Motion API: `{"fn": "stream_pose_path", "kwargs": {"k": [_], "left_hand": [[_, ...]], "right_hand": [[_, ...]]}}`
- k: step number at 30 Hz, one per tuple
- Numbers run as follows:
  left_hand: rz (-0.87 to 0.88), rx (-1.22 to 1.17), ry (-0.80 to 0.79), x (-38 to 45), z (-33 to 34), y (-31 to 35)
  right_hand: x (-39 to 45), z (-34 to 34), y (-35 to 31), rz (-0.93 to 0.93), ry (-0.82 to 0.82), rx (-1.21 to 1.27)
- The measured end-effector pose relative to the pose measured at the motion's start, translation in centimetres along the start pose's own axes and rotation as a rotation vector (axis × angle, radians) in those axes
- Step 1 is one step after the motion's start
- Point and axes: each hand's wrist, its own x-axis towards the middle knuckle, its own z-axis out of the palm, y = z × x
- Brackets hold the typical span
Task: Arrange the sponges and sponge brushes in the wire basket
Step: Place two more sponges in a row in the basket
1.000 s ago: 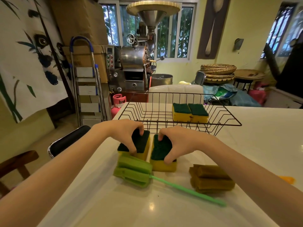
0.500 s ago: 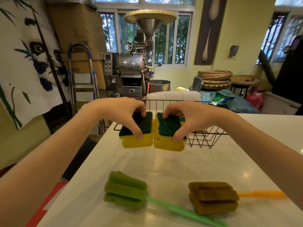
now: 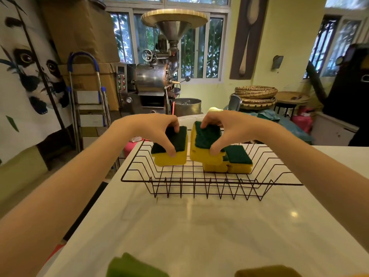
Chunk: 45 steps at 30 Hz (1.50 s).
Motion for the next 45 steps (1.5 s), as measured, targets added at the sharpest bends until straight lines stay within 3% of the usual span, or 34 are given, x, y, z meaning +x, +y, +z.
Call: {"fn": "stream_pose_path", "kwargs": {"k": [20, 27, 45], "left_hand": [[-0.138, 0.023, -0.11, 7.8, 6.2, -6.0], [-0.145, 0.045, -0.124, 8.0, 6.5, -5.9], [-0.138, 0.014, -0.118, 8.4, 6.8, -6.4]], "right_hand": [[9.7, 6.4, 4.8, 0.061, -0.084, 0.072], [9.6, 6.5, 5.5, 0.084, -0.052, 0.274], [9.9, 8.4, 6.2, 0.087, -0.123, 0.007]]}}
